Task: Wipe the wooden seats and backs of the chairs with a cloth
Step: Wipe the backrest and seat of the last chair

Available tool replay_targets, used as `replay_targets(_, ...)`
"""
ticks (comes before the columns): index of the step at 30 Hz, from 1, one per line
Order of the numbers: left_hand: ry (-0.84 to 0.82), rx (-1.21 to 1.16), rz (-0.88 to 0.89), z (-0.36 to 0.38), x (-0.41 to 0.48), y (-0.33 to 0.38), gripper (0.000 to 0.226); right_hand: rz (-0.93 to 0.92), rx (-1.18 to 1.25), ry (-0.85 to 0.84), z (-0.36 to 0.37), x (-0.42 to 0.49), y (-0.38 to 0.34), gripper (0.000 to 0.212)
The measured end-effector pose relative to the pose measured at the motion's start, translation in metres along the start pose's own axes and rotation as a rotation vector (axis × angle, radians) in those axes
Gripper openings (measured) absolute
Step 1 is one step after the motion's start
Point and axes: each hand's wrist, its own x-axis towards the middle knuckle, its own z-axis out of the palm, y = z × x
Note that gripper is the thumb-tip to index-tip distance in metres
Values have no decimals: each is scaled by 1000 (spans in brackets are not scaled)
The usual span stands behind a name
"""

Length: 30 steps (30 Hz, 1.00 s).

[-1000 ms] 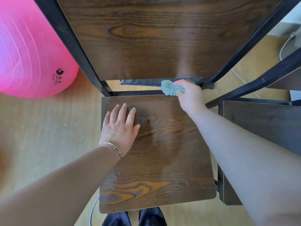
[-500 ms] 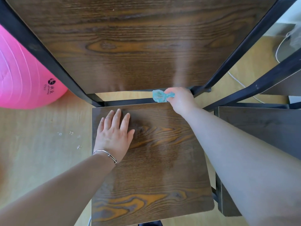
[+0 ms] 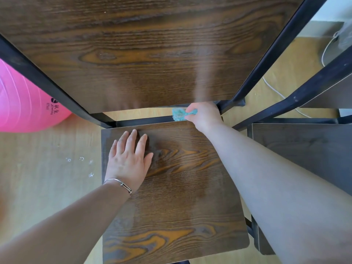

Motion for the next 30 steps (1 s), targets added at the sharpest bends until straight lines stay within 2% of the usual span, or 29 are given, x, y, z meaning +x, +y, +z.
replay_targets(14,18,-19,2,0,-2,1,66,13,-57,-9,-3,-2,-4,34)
replay_targets(30,79,-95,-19,7,2,-4,64,72,-395,-187,6,28,-23,36)
